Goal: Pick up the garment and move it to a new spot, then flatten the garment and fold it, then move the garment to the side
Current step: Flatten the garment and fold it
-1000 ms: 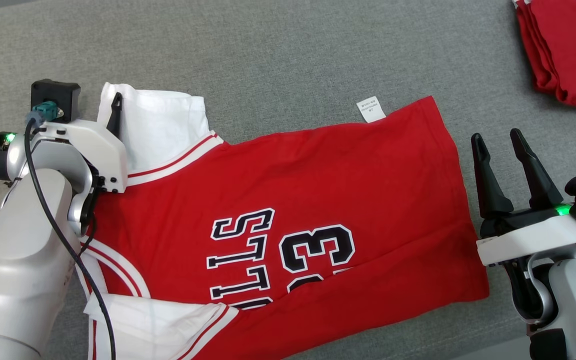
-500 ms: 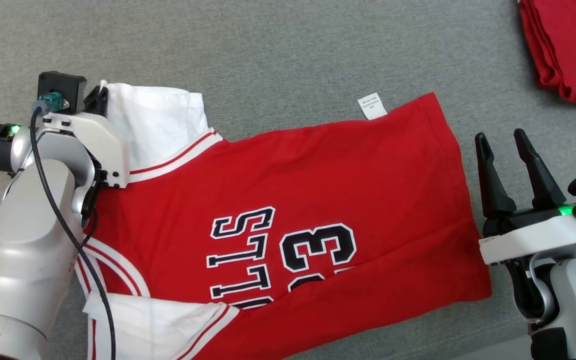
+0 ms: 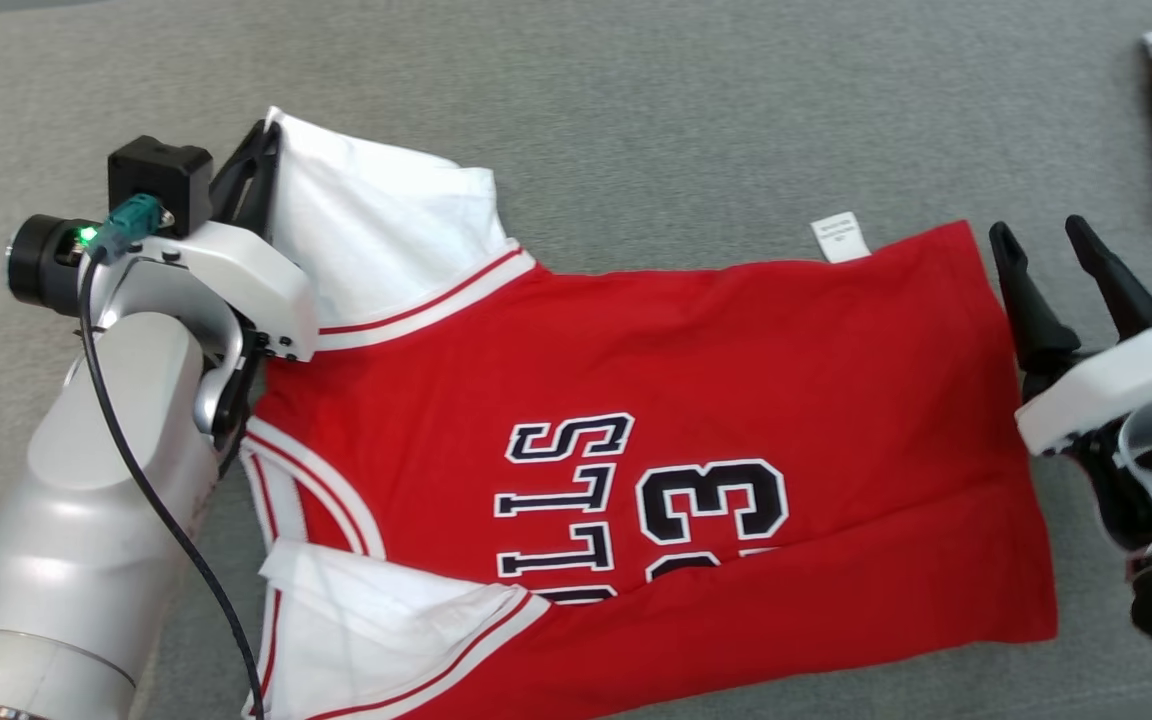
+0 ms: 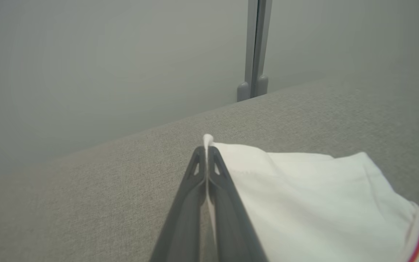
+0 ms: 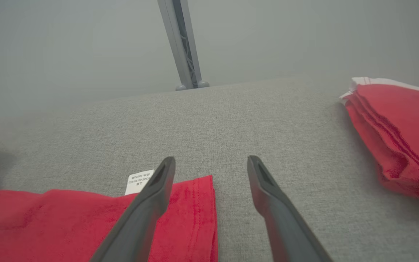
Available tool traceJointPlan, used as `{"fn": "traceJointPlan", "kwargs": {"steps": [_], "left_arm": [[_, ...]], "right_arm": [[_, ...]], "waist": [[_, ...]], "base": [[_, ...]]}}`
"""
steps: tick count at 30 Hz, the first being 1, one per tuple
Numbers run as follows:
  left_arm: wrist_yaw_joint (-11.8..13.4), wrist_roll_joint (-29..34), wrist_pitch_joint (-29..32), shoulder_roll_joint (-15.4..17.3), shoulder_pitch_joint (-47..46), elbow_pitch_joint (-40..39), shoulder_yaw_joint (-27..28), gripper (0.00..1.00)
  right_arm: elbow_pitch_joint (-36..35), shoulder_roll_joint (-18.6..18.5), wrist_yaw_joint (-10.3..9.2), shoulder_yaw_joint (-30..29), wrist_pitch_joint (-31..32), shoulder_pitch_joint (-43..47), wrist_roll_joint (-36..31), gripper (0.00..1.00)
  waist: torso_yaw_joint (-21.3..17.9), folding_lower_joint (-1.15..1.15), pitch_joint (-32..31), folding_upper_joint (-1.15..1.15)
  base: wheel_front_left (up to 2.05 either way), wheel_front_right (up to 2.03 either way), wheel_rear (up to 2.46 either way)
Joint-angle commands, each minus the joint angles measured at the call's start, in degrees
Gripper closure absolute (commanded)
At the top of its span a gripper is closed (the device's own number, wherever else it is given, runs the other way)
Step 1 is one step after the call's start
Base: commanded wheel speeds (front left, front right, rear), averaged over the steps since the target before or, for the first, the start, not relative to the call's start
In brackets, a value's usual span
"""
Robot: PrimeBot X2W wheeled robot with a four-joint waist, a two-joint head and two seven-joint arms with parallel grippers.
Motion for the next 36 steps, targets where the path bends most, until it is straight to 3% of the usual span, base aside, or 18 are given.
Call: {"fn": "traceJointPlan", "kwargs": {"steps": [1,10,17,26,27,28,30,36], "left_arm": [[0.4,-0.4,-0.8,0.0,0.8,-1.1,0.0,1.00],[0.6,-0.8,-2.2,-1.4,3.4,-6.9,-0.7,1.00],[0.8,-1.0,-1.9,-1.4,4.1,-8.7,-1.3,1.00],[1.5,-1.3,-1.0,-0.7,4.5,-10.6,-1.5,1.00],[1.5,-1.3,-0.9,-0.6,4.5,-10.7,-1.5,1.00],[1.6,-1.4,-0.8,-0.5,4.4,-10.8,-1.5,1.00],[1.7,-1.5,-0.6,-0.2,4.4,-11.1,-1.5,1.00],[2.2,-1.8,-0.5,0.3,4.5,-11.2,-1.4,1.00]], "right_arm": [[2.0,-1.6,-0.03,0.6,2.1,-2.0,1.8,0.00],[11.9,-10.0,-0.02,11.0,9.2,-9.5,7.3,0.00],[14.6,-12.7,-0.03,17.5,9.7,-12.1,11.2,0.00],[18.6,-13.6,-0.03,24.6,7.8,-15.5,15.9,0.00],[18.9,-13.7,-0.03,25.2,7.5,-15.8,16.4,0.18],[19.2,-13.8,-0.03,25.9,7.3,-16.1,17.0,0.55],[19.5,-14.0,-0.03,27.1,6.6,-16.6,18.2,1.00],[20.3,-14.7,-0.04,29.9,3.7,-17.6,21.6,1.00]], "waist": [[1.7,0.00,-0.3,0.00],[5.4,0.00,-0.2,0.00],[5.9,0.00,-0.2,0.00],[5.8,0.00,0.4,0.00],[5.8,0.00,0.5,0.00],[5.8,0.00,0.6,0.00],[5.9,0.00,0.8,0.00],[6.1,0.00,0.9,0.00]], "base": [[0.00,0.00,0.00],[0.00,0.00,0.00],[0.00,0.00,0.00],[0.00,0.00,0.00],[0.00,0.00,0.00],[0.00,0.00,0.00],[0.00,0.00,0.00],[0.00,0.00,0.00]]}}
